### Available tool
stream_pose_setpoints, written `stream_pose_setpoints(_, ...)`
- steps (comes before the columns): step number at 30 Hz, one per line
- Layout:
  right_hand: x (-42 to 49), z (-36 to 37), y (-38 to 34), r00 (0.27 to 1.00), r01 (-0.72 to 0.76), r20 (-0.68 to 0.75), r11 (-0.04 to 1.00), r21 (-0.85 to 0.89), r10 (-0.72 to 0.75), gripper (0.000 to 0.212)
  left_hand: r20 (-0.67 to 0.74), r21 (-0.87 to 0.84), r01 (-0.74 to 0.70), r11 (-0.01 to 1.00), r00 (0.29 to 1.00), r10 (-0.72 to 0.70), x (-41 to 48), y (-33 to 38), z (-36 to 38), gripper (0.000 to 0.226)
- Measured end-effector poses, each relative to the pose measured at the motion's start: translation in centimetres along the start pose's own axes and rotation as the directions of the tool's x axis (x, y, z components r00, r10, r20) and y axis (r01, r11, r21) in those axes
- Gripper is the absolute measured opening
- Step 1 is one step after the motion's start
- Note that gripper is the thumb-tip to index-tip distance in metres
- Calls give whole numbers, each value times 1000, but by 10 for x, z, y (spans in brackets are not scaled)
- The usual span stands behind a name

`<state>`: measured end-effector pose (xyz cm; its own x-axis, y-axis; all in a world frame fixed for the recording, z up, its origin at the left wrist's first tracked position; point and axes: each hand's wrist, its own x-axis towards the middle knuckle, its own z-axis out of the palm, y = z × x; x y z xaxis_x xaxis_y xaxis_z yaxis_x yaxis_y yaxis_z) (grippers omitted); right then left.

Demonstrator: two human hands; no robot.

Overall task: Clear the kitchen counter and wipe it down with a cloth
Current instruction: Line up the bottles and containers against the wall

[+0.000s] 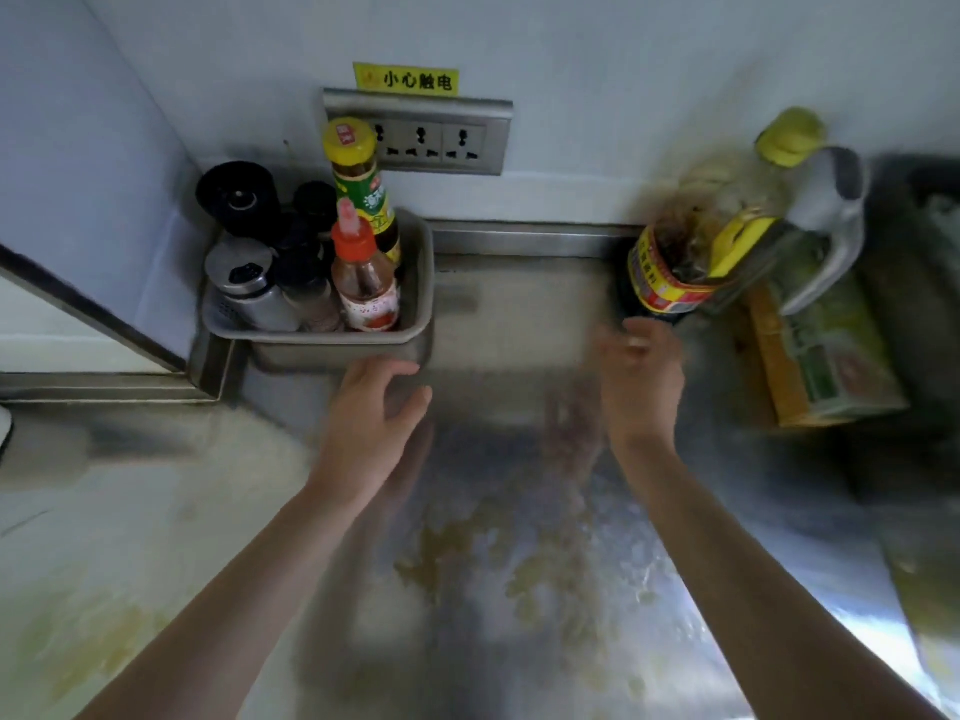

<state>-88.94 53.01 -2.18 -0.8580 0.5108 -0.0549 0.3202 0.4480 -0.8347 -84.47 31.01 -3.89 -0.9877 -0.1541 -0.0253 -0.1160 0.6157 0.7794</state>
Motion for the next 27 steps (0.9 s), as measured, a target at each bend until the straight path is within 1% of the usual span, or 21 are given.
stream_pose_setpoints(2,13,-25,-7,985,76,-156,997,-24,-79,36,105,70,-46,997,994,38,2,14,11,36)
stream_pose_setpoints(3,22,-36,-10,971,107,-213,994,-29,-110,40,153,152,-53,987,988,30,2,19,16,47)
stream_pose_setpoints(4,32,-44,-14,964,115,-237,993,-31,-119,45,191,271,-33,962,981,-21,1,21,21,60)
stream_pose_setpoints(5,45,-49,-15,968,100,-230,994,-32,-105,49,207,387,6,922,974,-94,-1,19,24,74)
stream_pose_setpoints(6,57,-52,-17,976,80,-201,996,-36,-86,50,212,465,49,884,963,-165,-3,14,25,86)
stream_pose_setpoints(7,68,-53,-17,983,75,-164,997,-35,-80,46,216,500,85,862,952,-219,-5,6,25,95)
stream_pose_setpoints(9,82,-54,-17,988,114,-104,993,-5,-114,30,249,524,110,844,929,-276,-12,-13,25,102)
stream_pose_setpoints(11,89,-55,-18,980,183,-88,983,8,-181,19,299,552,82,830,910,-289,-18,-30,25,102)
stream_pose_setpoints(13,94,-56,-17,968,239,-70,971,-20,-240,16,314,561,54,826,910,-272,-21,-39,25,106)
stream_pose_setpoints(16,91,-57,-20,935,353,33,919,-174,-353,19,286,559,10,829,936,-205,-25,-46,27,113)
stream_pose_setpoints(17,88,-56,-24,916,399,67,891,-217,-395,19,278,559,0,829,942,-187,-27,-49,27,114)
stream_pose_setpoints(19,74,-51,-34,876,482,110,842,-242,-470,17,264,568,-28,822,953,-150,-29,-50,26,107)
stream_pose_setpoints(21,58,-39,-43,851,525,125,829,-191,-510,16,237,564,-70,822,968,-80,-30,-52,21,92)
stream_pose_setpoints(24,41,-8,-50,855,514,133,854,-83,-502,17,176,567,-107,817,984,7,-33,-64,7,72)
stream_pose_setpoints(27,32,26,-54,850,510,158,860,-7,-503,20,143,581,-89,809,990,6,-35,-76,4,66)
